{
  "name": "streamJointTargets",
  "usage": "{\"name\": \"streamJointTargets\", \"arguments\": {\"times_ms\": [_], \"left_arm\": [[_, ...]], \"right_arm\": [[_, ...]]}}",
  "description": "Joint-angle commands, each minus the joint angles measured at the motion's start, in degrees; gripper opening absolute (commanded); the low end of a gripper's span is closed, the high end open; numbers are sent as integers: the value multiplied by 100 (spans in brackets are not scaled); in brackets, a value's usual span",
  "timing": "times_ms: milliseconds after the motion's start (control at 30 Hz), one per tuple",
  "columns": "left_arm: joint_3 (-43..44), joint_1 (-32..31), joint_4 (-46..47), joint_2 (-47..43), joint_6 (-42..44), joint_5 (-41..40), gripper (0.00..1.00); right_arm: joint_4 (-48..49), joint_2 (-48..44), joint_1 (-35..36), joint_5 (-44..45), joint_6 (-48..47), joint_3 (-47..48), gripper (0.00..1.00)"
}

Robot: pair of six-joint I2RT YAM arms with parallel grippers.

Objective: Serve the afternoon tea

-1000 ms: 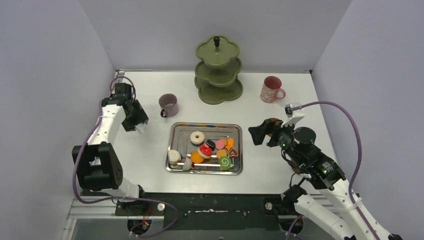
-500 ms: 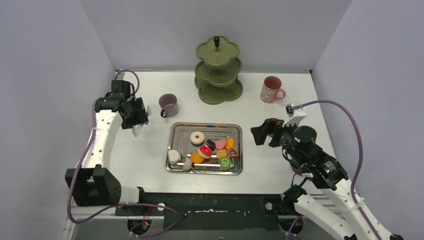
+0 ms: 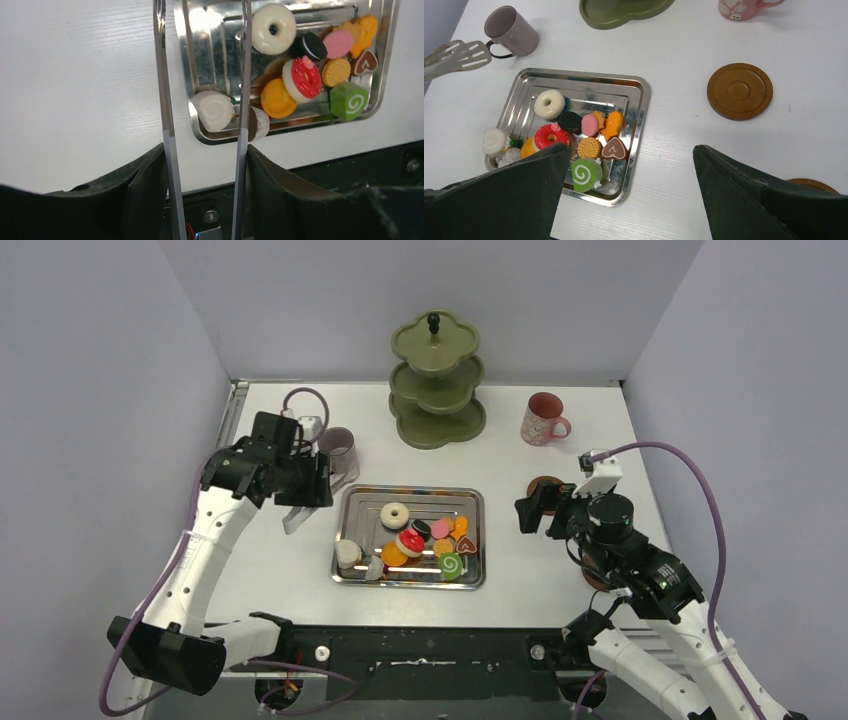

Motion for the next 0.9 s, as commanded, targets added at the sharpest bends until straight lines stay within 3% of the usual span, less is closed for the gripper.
{"name": "streamJointTargets", "arguments": {"times_ms": [0,300,867], "left_arm": [[56,-742,-47,-181,135,182,50],[-103,-1856,168,28,-7,-168,50],[-208,-2424,556,972,56,-511,51]], "right_arm": [[-110,-99,-32,396,134,316,100],[-113,-78,-32,311,344,339,100],[-155,-5,-32,324,362,262,100]]}}
